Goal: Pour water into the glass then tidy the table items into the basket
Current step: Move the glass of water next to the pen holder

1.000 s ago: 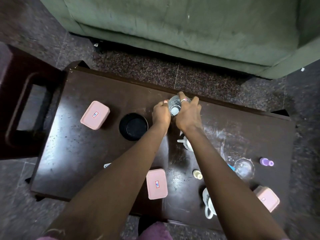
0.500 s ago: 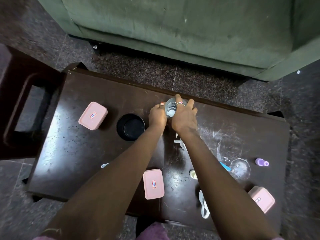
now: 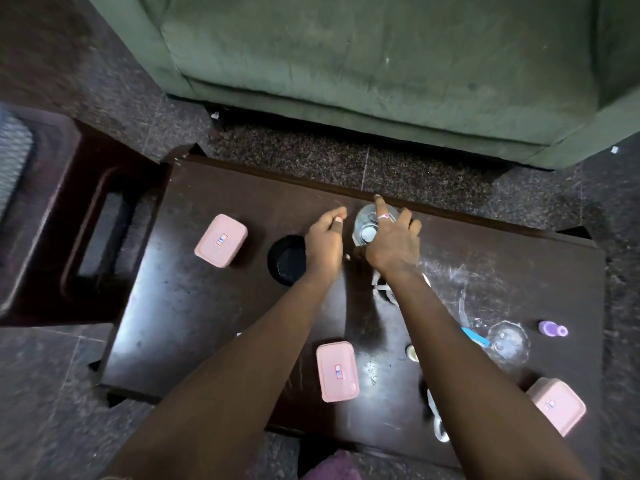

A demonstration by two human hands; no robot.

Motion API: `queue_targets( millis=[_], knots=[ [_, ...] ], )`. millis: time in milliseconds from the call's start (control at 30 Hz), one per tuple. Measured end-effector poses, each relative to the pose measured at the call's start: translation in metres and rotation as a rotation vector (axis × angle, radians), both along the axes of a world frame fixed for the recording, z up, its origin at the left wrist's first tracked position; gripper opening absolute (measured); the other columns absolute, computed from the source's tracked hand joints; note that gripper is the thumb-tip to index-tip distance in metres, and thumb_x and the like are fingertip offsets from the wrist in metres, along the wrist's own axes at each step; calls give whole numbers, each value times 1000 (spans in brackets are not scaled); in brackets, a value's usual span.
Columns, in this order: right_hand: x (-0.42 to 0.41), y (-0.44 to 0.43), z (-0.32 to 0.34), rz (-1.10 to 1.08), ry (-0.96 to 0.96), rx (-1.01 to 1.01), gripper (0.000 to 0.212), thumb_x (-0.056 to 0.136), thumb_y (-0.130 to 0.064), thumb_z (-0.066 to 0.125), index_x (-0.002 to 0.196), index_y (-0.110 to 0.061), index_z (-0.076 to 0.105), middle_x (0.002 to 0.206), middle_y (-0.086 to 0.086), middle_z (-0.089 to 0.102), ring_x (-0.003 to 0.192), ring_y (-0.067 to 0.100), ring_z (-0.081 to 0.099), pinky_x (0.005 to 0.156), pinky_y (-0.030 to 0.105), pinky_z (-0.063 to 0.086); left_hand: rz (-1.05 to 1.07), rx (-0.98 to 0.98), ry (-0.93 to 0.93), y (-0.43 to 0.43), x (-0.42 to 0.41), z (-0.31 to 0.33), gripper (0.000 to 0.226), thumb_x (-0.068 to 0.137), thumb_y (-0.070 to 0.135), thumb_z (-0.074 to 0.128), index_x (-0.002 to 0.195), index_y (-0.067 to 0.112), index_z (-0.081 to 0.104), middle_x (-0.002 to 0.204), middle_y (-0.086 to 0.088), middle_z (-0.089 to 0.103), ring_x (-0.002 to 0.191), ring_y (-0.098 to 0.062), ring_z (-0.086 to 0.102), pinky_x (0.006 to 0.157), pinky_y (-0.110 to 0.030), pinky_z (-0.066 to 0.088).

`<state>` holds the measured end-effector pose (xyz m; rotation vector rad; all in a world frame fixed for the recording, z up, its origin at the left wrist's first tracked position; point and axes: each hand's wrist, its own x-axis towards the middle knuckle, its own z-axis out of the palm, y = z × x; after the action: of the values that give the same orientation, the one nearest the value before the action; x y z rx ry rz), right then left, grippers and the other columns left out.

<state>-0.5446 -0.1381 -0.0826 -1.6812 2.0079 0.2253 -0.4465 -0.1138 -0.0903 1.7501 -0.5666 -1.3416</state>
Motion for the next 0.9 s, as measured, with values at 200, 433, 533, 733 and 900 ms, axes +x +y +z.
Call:
queue_targets(
  millis=[200, 433, 533, 733, 900],
  knots=[
    [30, 13, 17, 30, -19, -255, 99, 68, -42, 75, 146, -27, 17, 151, 19, 16, 137, 41, 14, 112, 47, 19, 4, -212, -2, -3, 38, 16, 29, 95, 1, 40, 117, 2, 59, 112, -16, 66, 110, -25, 59, 102, -30, 42],
    [143, 14, 41, 106, -243, -436, 63, 83, -27, 65, 136, -4, 40, 144, 23, 30, 133, 37, 26, 110, 38, 25, 161, -264, -16, 9, 132, 35, 30, 94, 3, 40, 116, 7, 61, 109, -10, 67, 106, -18, 60, 100, -31, 42],
    [214, 22, 46, 220, -384, -404, 52, 86, -20, 61, 133, -2, 44, 144, 20, 31, 133, 33, 28, 107, 28, 22, 295, -241, -72, 26, 198, 33, 30, 94, 5, 41, 115, 11, 62, 111, -8, 68, 107, -16, 61, 102, -32, 43],
    [370, 27, 62, 438, -540, -393, 42, 86, -15, 60, 125, -2, 53, 138, 21, 39, 128, 34, 36, 108, 30, 24, 581, -300, -244, 43, 346, 58, 28, 92, 4, 47, 118, 4, 58, 119, -15, 63, 114, -25, 57, 103, -33, 40],
    [483, 13, 71, 588, -610, -400, 37, 86, -9, 58, 121, 1, 55, 133, 21, 43, 125, 33, 43, 104, 31, 31, 731, -221, -427, 30, 452, 71, 42, 88, 1, 47, 130, 3, 48, 134, -15, 52, 124, -25, 47, 103, -24, 32]
  ],
)
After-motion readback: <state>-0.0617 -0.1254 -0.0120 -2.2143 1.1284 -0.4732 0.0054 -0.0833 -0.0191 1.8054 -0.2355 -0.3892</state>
